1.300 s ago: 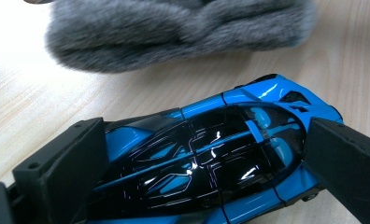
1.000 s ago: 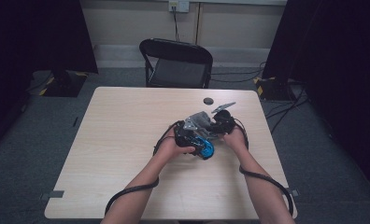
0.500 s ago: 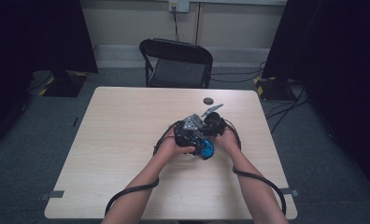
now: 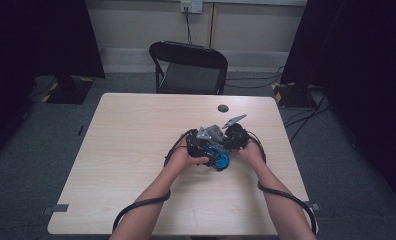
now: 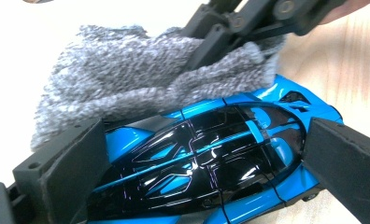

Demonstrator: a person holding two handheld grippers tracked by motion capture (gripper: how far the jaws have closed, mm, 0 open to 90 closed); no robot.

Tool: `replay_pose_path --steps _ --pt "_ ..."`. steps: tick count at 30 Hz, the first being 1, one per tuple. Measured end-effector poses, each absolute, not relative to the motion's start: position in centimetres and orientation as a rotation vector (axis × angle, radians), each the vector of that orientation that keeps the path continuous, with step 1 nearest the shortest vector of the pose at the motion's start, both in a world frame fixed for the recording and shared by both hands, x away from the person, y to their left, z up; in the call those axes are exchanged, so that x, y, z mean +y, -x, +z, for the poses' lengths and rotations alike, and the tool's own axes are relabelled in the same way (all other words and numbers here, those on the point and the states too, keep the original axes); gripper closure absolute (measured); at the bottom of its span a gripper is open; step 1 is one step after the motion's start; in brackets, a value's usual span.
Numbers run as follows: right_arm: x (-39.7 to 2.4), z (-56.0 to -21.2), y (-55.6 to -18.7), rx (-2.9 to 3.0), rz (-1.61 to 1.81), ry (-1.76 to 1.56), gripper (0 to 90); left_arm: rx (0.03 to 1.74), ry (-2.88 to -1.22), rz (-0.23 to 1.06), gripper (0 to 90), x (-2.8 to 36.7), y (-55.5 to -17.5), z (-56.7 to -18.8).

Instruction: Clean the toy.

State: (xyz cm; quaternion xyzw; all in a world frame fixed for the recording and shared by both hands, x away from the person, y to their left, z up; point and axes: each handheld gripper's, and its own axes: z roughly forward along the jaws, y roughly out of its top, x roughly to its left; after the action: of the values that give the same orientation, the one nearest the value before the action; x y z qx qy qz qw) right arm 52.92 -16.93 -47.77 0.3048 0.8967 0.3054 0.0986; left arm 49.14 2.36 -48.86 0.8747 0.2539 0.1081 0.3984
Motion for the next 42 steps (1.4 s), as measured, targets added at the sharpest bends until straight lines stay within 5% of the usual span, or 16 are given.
replay_pose_path --steps 42 --pt "-22.7 -47.9 -47.8 2.603 0.946 -0.973 78.5 0.643 -2.238 0.263 0.0 1.7 -48.9 -48.6"
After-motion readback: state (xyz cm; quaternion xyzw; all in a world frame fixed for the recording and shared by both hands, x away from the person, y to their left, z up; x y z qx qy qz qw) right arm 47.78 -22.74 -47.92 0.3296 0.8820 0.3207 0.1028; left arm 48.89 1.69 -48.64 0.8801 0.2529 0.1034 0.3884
